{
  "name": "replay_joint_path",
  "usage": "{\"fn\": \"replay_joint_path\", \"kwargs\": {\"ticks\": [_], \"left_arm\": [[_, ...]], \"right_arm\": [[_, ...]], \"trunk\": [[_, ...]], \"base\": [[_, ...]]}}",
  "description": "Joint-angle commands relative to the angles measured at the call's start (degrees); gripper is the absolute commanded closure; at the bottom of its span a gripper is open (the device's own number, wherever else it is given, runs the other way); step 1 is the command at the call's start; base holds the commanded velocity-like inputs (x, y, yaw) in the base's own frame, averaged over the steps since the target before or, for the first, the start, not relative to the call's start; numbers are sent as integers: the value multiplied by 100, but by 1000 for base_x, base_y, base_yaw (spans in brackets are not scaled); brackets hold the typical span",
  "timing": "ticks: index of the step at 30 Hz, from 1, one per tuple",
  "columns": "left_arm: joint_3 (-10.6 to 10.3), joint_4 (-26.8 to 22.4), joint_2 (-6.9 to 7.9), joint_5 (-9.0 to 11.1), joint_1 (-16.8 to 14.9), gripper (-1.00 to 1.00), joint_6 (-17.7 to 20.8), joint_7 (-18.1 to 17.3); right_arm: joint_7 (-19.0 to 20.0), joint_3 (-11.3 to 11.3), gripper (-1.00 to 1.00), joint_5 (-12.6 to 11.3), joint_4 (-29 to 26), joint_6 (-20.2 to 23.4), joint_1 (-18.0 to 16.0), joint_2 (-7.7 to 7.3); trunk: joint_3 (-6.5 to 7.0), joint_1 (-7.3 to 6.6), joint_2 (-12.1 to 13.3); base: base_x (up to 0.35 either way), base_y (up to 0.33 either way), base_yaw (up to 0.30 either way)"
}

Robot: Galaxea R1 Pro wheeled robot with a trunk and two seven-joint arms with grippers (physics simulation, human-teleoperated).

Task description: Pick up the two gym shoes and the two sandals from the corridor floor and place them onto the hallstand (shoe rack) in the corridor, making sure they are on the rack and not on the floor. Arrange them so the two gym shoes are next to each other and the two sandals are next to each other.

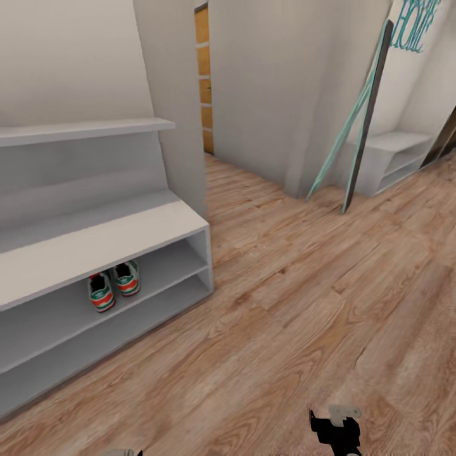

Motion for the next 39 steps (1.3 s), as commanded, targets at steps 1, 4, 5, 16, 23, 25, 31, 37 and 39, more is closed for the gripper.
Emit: {"fn": "replay_joint_path", "kwargs": {"ticks": [1, 4, 5, 16, 23, 25, 31, 37, 39], "left_arm": [[50, 4, -5, -7, -2, -100, -6, -43], [55, 3, -11, -6, -2, -100, -6, -11], [56, 2, -13, -5, -2, -100, -5, 4], [53, 3, -44, -5, -2, -100, -11, 334], [50, 1, -46, -3, -2, -100, -16, 341], [46, 5, -47, -4, -2, -100, -18, 338], [43, 7, -47, -5, -2, -100, -17, 337], [43, 7, -47, -5, -2, -100, -14, 337], [43, 7, -47, -5, -2, -100, -13, 337]], "right_arm": [[-22, -41, -100, 60, 9, -16, -5, 1], [-22, -41, -100, 60, 9, -16, -5, 1], [-22, -41, -100, 60, 9, -16, -5, -1], [-31, -43, -100, 52, 9, -104, -5, -125], [-31, -39, -100, 52, 9, -192, -5, -139], [-30, -35, -100, 52, 14, -203, -5, -134], [-23, -33, -100, 52, 17, -204, -5, -116], [-22, -33, -100, 52, 17, -205, -5, -114], [-22, -33, -100, 52, 17, -203, -5, -114]], "trunk": [[-1, -1, -2], [9, -1, -2], [13, -1, -2], [50, -1, -2], [74, -1, -2], [79, -1, -2], [84, -1, -2], [85, -1, -2], [85, -1, -2]], "base": [[0, 0, -300], [0, 0, -300], [0, 0, -300], [0, 0, -300], [0, 0, -300], [0, 0, -300], [0, 0, -300], [38, 0, -300], [131, 0, -300]]}}
